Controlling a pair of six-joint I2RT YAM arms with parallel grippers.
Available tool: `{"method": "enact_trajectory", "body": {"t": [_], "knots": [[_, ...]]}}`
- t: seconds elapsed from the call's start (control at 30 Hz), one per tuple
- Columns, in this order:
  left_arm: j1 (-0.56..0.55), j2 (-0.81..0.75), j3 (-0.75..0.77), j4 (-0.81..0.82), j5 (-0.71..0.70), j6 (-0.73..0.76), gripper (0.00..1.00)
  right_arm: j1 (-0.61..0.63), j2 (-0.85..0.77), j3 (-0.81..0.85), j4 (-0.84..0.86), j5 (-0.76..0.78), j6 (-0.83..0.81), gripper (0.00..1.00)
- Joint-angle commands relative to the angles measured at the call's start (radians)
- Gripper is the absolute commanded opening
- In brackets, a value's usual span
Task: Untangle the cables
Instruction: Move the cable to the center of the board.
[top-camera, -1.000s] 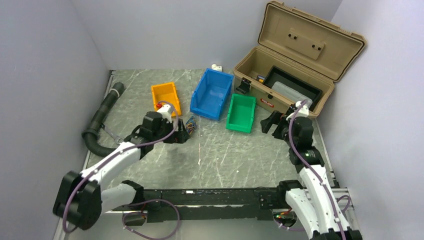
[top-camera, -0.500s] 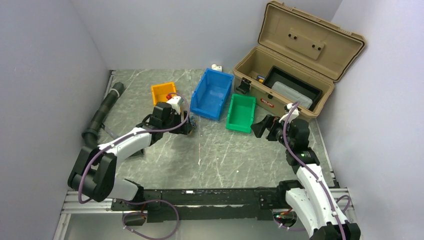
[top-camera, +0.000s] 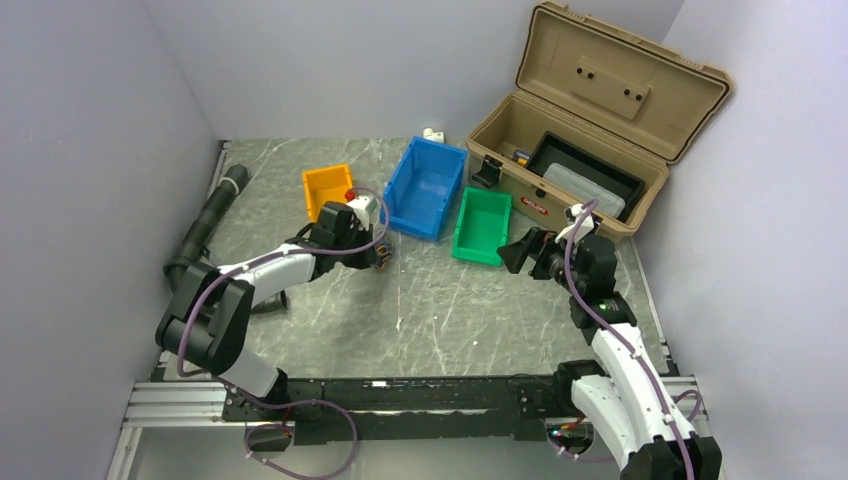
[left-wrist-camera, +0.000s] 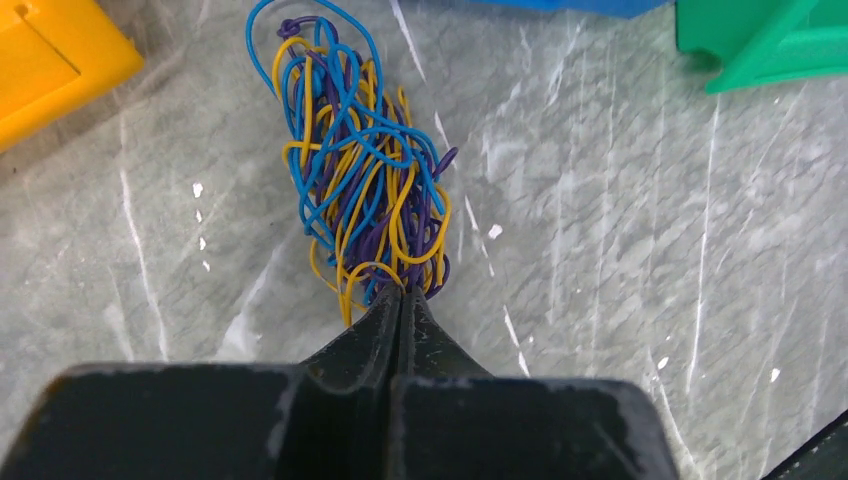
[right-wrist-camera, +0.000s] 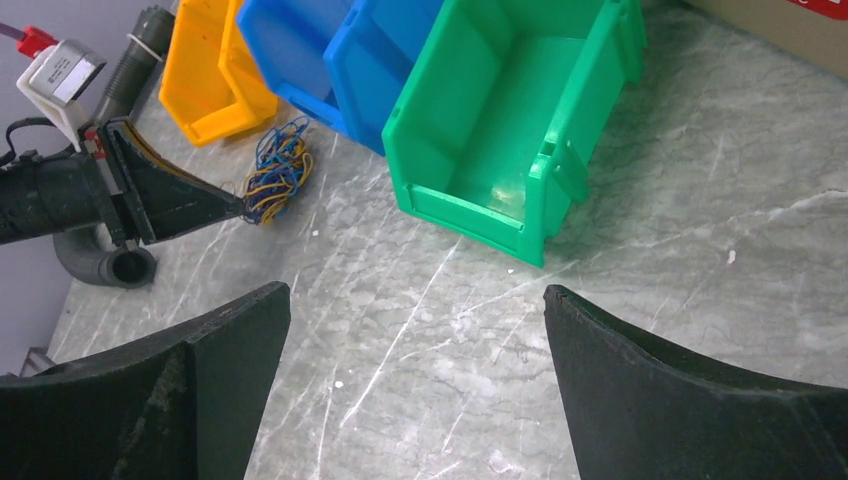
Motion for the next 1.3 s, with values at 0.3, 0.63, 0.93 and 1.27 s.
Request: {"method": "enact_trajectory", "body": {"t": [0.3,0.63,0.93,1.27], "knots": [[-0.005,-0.017,0.007,0.094,0.150,0.035,0.00,0.034,0.005,-0.026,0.088,-0.043,0.020,1.00],[-0.024,-0.033,-0.063,0.390,0.605,-0.028,0.00,0.240,0.087,-0.005,0.152,0.021,-0.001,0.95],[-0.093,-0.115,-0.081,0.354,0.558,0.060,0.57,0.279,0.104,-0.011,0.165,0.063,0.020,0.97],[-0.093,-0.287,-0.170,0.367,0.342,0.069,0.99,0.279,0.084,0.012,0.052,0.205,0.055,1.00]]}}
